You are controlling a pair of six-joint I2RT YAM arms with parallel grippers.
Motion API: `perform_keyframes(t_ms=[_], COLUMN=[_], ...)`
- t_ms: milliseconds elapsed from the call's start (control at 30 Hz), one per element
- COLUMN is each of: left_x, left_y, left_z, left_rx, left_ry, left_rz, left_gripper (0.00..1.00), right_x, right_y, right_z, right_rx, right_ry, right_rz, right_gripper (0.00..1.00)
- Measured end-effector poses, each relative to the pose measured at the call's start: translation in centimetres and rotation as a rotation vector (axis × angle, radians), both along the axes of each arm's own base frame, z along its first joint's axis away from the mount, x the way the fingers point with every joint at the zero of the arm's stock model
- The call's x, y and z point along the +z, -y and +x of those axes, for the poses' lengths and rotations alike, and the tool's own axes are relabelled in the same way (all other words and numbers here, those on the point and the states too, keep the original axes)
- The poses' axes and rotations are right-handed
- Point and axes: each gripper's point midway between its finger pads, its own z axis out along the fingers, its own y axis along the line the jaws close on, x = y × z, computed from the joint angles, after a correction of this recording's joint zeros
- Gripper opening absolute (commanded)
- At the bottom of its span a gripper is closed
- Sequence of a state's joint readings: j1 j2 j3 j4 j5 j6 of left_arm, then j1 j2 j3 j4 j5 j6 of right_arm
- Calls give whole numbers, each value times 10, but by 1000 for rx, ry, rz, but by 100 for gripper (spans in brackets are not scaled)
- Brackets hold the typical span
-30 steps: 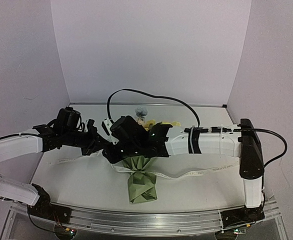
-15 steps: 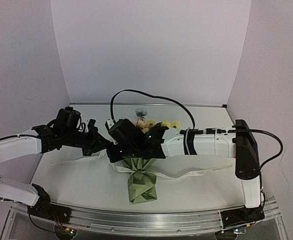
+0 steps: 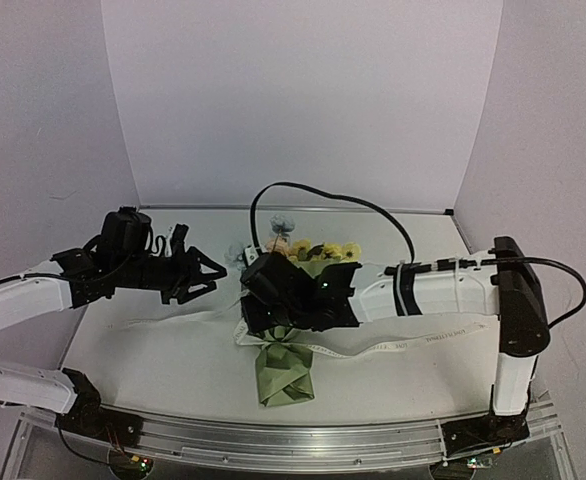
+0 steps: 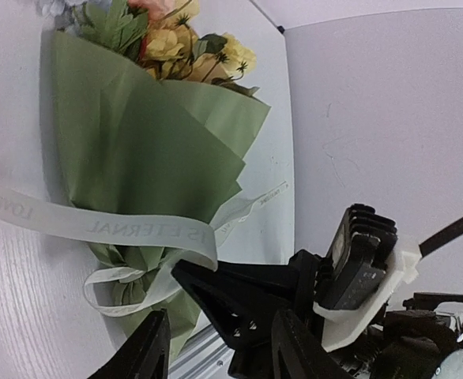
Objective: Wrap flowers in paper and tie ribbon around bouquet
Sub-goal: Pass from the left arm to the right
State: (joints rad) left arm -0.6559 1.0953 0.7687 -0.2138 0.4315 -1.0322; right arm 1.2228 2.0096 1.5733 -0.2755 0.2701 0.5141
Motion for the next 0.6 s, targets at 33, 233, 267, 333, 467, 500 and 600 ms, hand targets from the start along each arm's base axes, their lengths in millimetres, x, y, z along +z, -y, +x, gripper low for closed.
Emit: perform_keyframes(t_ms=[33,233,267,333,467,500,600], left_x=[6,9,5,-6,-20,-19,-10], left_y=[-1,0,2,7,22,26,37], left_z=[0,5,7,12,21,21,21], left_rx=[-2,-66,-82,-126,-213,-233,-288], left_ry=[28,180,197,240,322,350,438], left_rz=[-2,50,66,105,126,115,69], left_gripper=[48,58,59,61,67,68,70], right_x=[3,33,36,39,28,23,9], right_y=[8,39,43,47,53,55,65], right_z=[0,1,0,1,1,0,-2], right_rx=[-15,-89,-98,-118,-144,-149,-158], right_ry=[7,56,60,64,60,59,51], right_rz=[-2,57,65,79,81,79,65], right_gripper=[0,0,0,0,0,0,0])
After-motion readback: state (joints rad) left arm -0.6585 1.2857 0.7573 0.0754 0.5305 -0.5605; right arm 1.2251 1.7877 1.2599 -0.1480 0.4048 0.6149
